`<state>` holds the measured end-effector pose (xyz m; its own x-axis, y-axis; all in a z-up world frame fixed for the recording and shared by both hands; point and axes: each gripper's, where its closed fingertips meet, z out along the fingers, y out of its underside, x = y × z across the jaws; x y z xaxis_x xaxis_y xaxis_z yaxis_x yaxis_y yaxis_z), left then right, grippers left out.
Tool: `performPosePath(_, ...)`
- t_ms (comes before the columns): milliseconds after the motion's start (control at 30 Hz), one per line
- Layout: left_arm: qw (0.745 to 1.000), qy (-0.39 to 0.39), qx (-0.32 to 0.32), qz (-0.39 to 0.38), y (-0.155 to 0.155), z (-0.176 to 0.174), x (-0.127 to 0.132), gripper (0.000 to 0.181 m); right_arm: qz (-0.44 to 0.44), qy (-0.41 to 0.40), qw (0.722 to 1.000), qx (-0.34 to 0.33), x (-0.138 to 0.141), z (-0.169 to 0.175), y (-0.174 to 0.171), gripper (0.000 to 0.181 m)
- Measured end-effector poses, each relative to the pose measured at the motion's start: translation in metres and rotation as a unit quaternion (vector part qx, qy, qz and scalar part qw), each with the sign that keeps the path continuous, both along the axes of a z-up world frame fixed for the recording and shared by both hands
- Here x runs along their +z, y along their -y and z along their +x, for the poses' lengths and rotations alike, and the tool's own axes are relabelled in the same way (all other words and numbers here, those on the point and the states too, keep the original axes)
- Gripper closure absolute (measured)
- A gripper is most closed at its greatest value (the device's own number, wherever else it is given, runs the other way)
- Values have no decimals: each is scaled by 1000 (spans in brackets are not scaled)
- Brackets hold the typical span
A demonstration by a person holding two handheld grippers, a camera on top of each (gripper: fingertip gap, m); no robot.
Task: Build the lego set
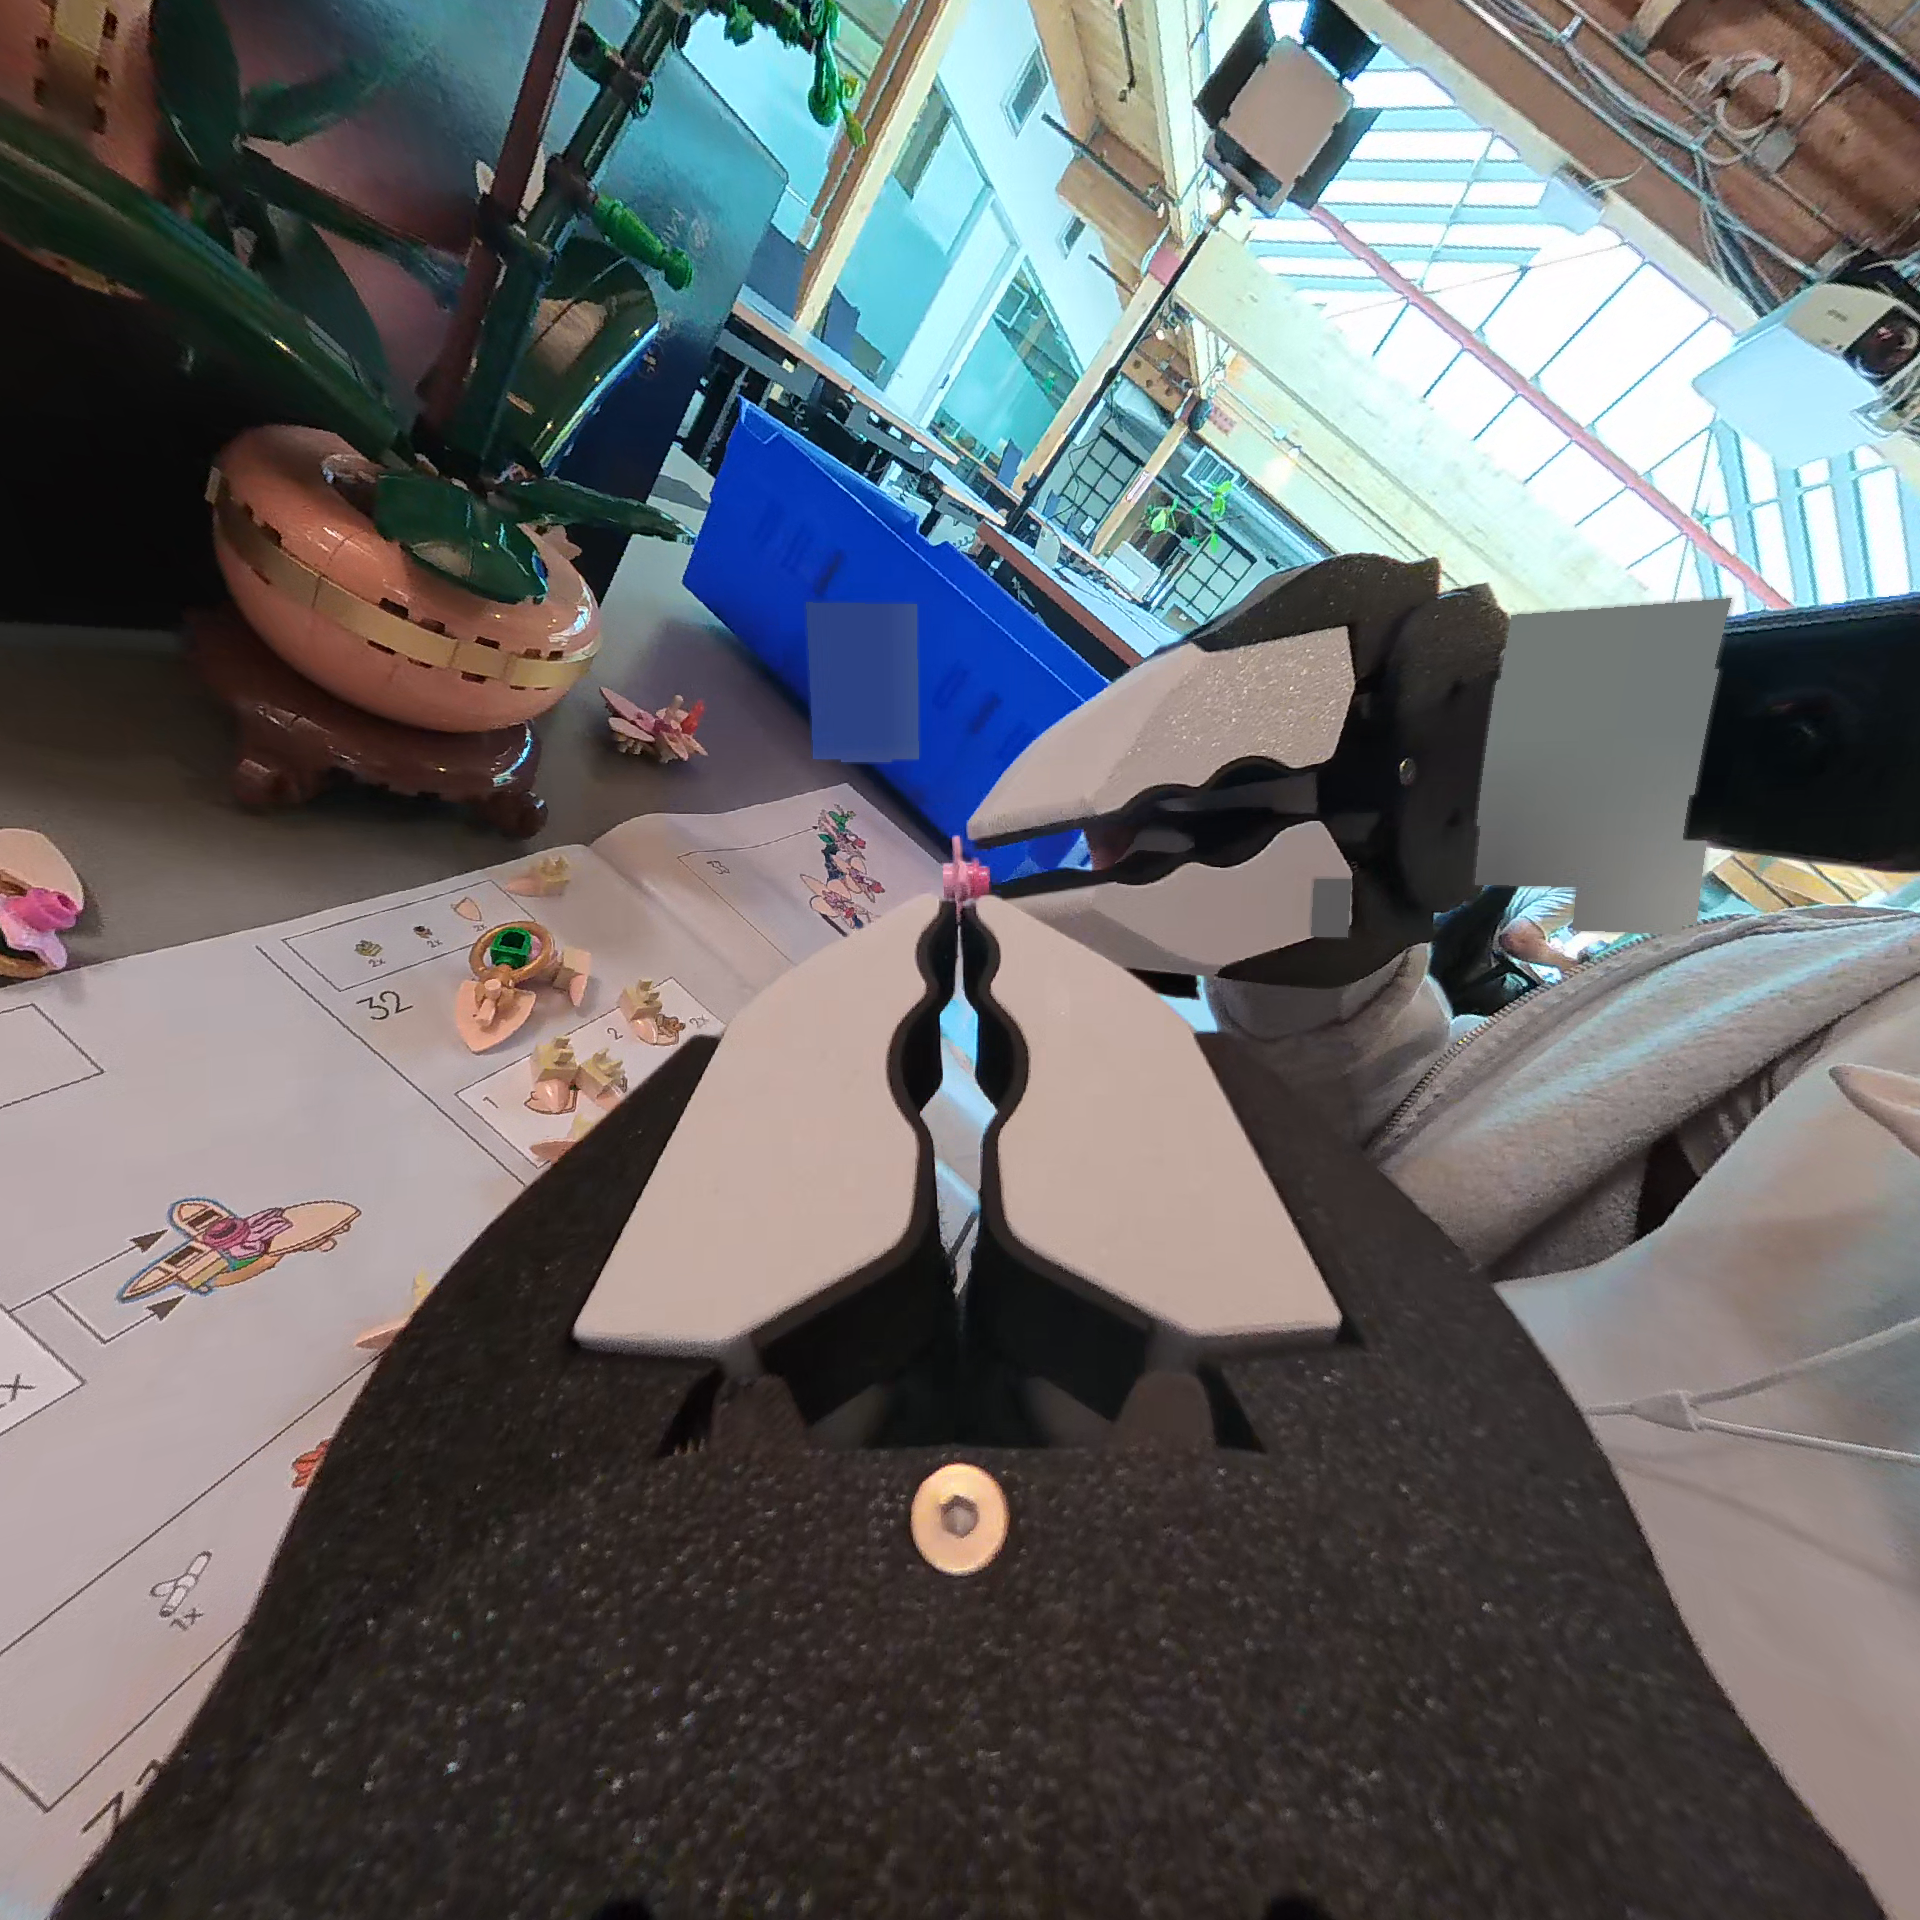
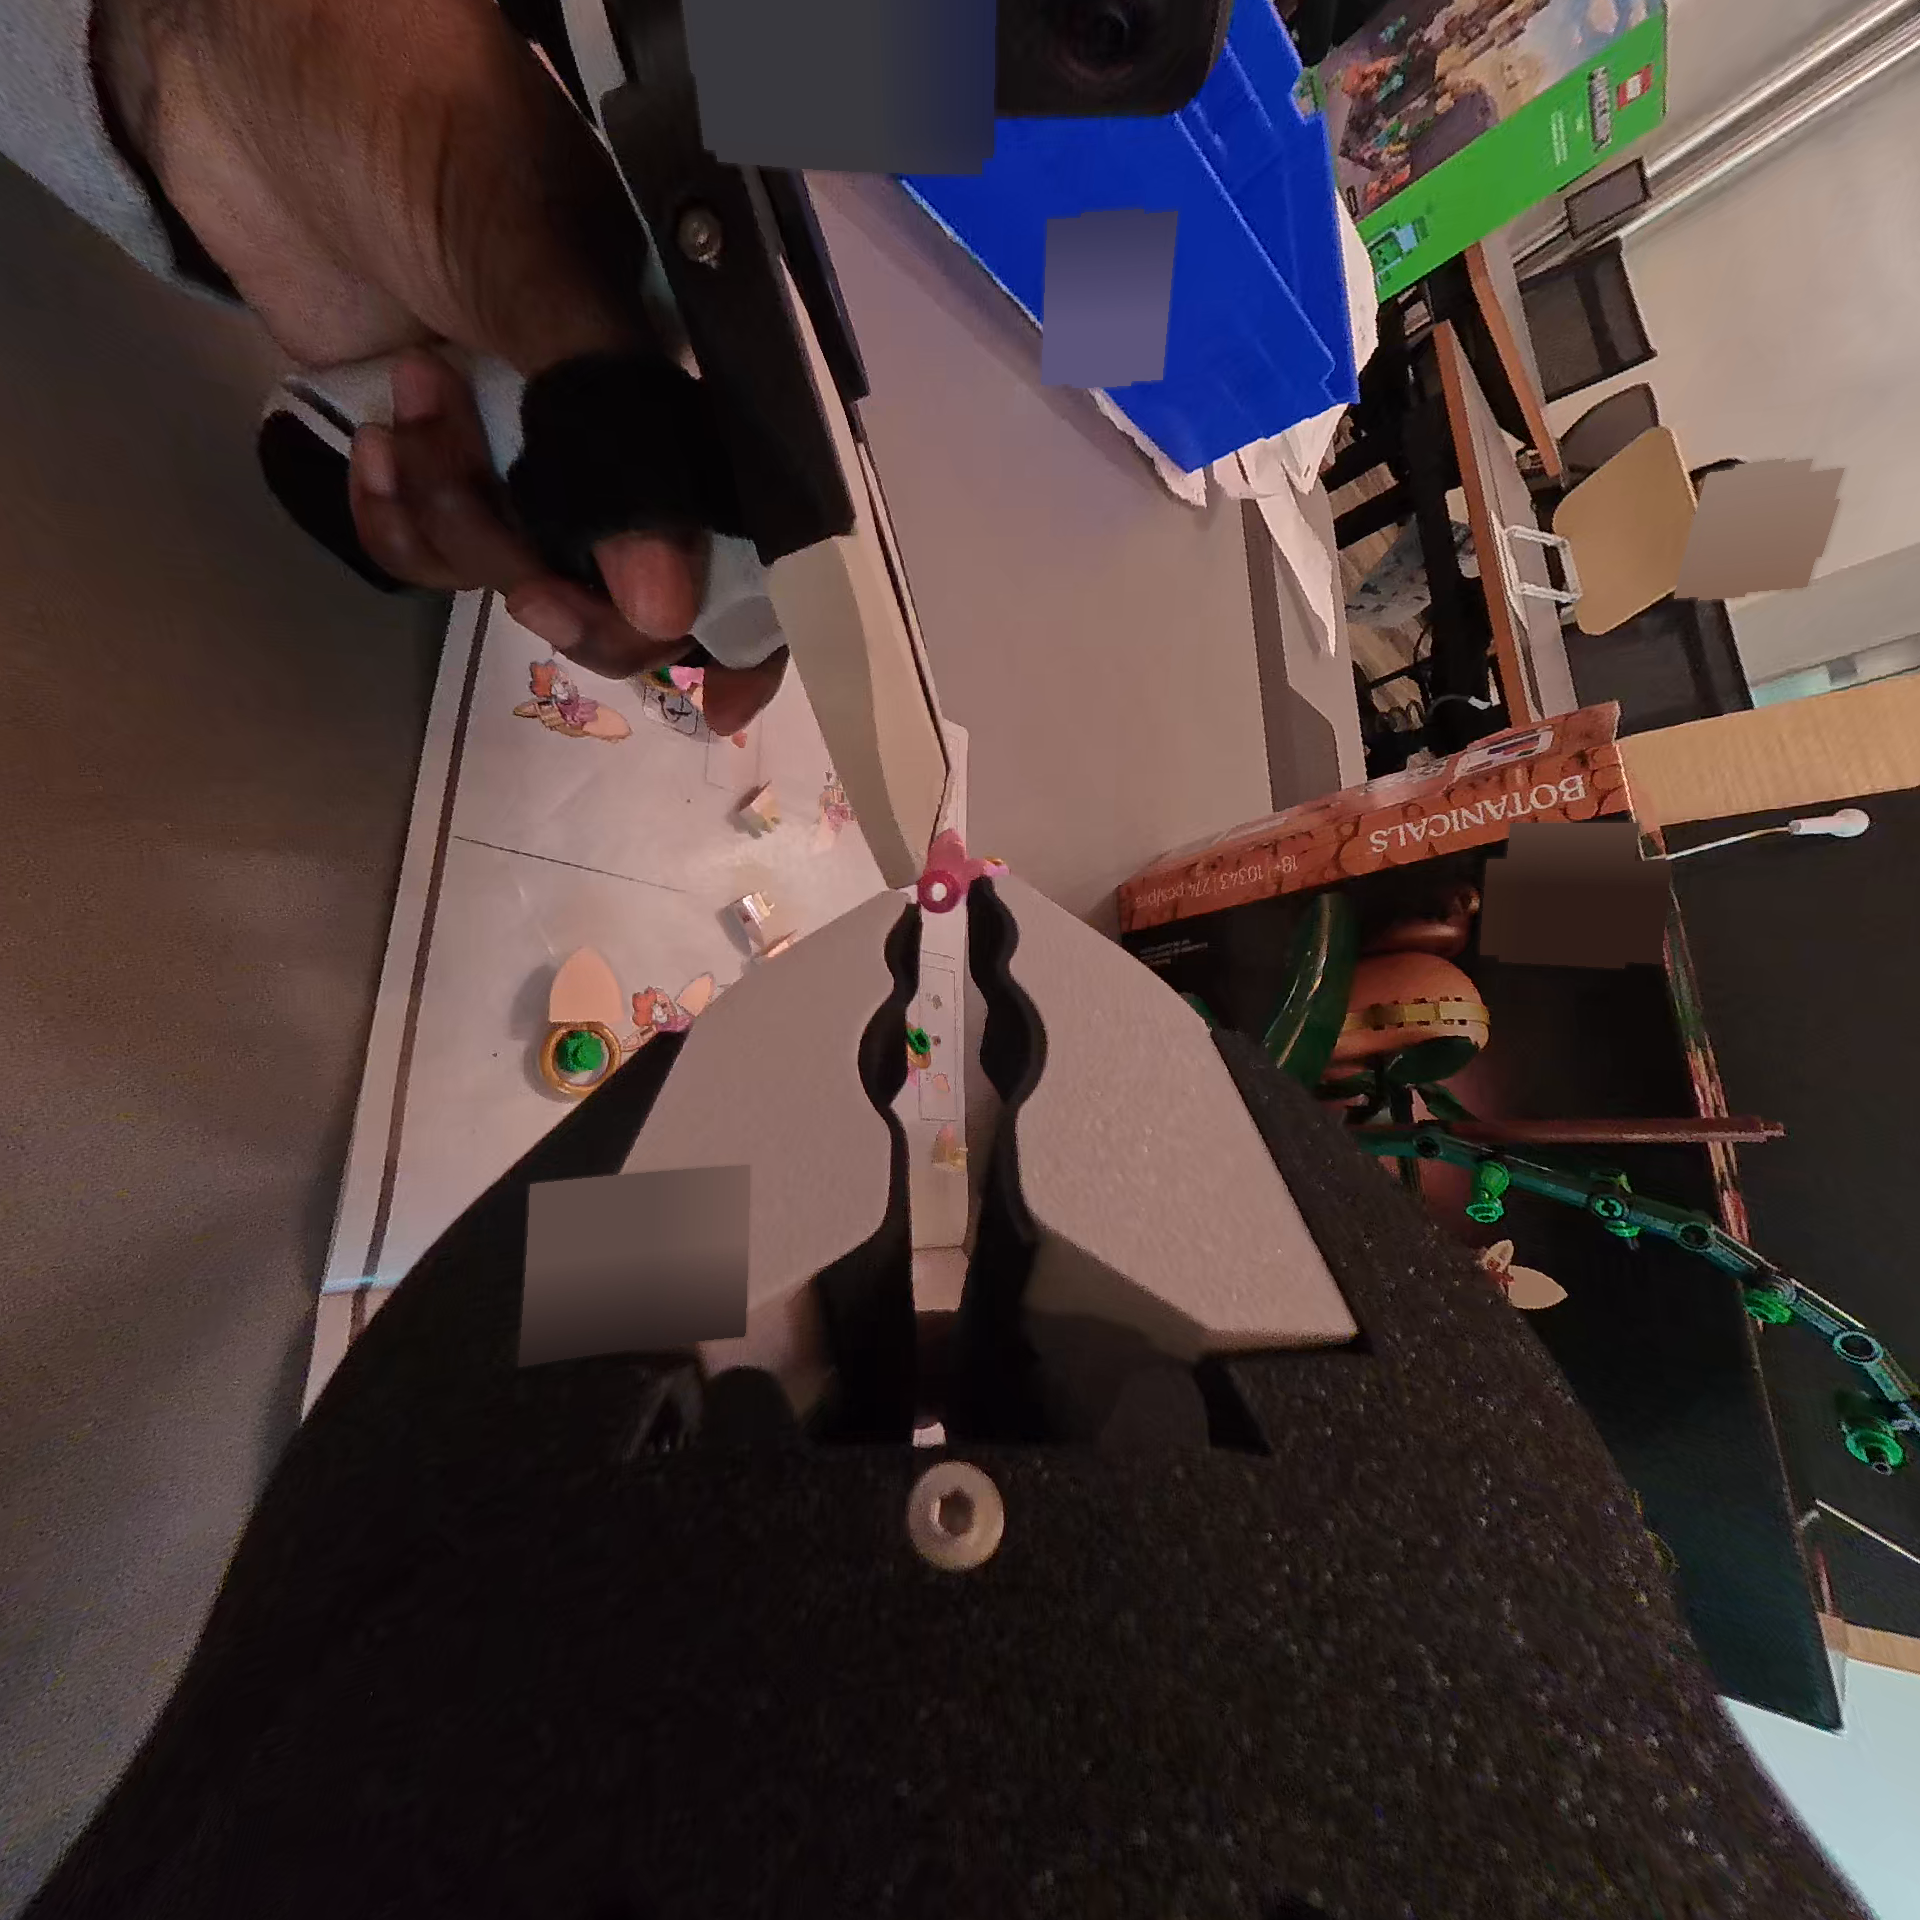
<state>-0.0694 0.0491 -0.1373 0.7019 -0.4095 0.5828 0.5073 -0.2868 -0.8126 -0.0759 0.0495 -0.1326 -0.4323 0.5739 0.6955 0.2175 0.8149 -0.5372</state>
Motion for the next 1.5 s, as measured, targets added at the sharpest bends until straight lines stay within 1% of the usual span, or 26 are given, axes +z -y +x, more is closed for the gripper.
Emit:
performPosePath(300,999,-33,-6,-12,-1,5,-7,181,16,20,1000,-2,-10,3,-1,174)
performPosePath(433,999,-35,-24,-24,0,8,-11,181,8,36,999,4,-14,6,-1,175)
performPosePath(533,997,-46,-59,-37,3,12,-15,178,-23,47,999,12,-17,8,-1,175)
performPosePath(567,993,-66,-83,-52,7,14,-20,173,-38,57,998,15,-19,10,-2,175)
performPosePath(600,986,-103,-112,-72,12,14,-29,167,-61,78,995,23,-23,13,-3,175)
performPosePath(667,965,-190,-154,-91,22,12,-46,160,-120,150,980,51,-39,23,0,175)
performPosePath(733,946,-261,-165,-95,27,11,-61,160,-167,217,959,67,-56,31,-1,175)
performPosePath(767,939,-284,-165,-98,27,12,-67,160,-181,245,950,71,-64,33,-2,175)
performPosePath(833,928,-314,-172,-102,27,17,-74,160,-198,292,932,83,-77,37,1,175)
performPosePath(933,913,-349,-173,-117,27,19,-85,163,-207,335,915,89,-88,37,5,175)
performPosePath(1033,909,-361,-160,-132,24,17,-91,166,-204,362,906,81,-96,35,6,175)
performPosePath(1167,908,-362,-152,-145,22,14,-95,169,-210,365,904,75,-98,34,8,176)
performPosePath(1400,899,-378,-157,-155,23,16,-101,173,-206,371,902,72,-102,33,7,176)
performPosePath(1500,899,-377,-155,-158,23,15,-101,174,-204,376,901,75,-102,33,7,176)
